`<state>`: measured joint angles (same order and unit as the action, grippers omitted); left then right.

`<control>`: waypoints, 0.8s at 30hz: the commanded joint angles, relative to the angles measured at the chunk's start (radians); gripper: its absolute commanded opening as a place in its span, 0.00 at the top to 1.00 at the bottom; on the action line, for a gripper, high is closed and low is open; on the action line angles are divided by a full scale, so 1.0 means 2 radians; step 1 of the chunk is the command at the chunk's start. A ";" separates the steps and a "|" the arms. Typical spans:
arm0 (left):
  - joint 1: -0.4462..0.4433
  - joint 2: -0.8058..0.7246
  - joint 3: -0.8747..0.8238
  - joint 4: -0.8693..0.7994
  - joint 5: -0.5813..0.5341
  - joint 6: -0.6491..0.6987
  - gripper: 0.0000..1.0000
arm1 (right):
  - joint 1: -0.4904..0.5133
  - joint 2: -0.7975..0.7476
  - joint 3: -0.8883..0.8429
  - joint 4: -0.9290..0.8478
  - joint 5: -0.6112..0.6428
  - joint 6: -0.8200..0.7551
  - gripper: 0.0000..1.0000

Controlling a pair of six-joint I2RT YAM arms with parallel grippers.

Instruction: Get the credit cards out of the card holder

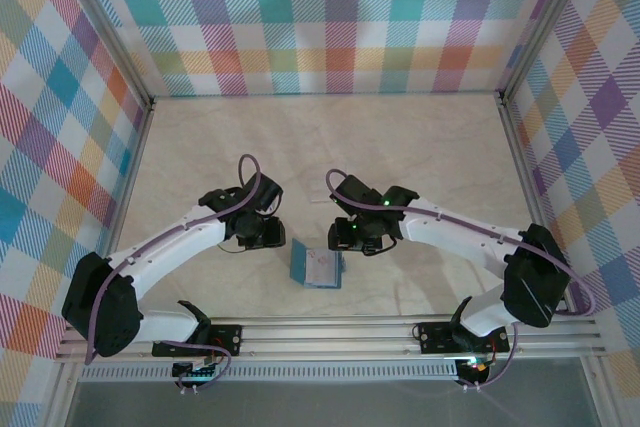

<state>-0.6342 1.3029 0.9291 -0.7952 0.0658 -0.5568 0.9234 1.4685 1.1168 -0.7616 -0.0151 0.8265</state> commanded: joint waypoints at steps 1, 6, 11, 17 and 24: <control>-0.005 -0.010 0.024 -0.020 -0.001 0.002 0.66 | 0.000 -0.011 0.020 -0.016 -0.003 -0.008 0.52; -0.005 -0.011 0.048 -0.034 0.003 0.007 0.66 | 0.001 -0.016 0.019 0.003 -0.028 0.001 0.52; -0.005 -0.002 0.049 -0.011 0.043 0.003 0.69 | 0.001 -0.007 0.025 0.013 -0.044 -0.002 0.52; -0.009 0.038 0.035 0.033 0.096 -0.012 0.75 | 0.001 0.022 0.023 0.030 -0.057 -0.004 0.53; -0.021 0.068 0.035 0.051 0.104 -0.022 0.78 | 0.001 0.064 0.023 0.035 -0.056 -0.006 0.54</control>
<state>-0.6567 1.4315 0.9985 -0.7074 0.2481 -0.5854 0.9234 1.5707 1.1435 -0.6968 -0.1108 0.8253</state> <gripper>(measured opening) 0.223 0.458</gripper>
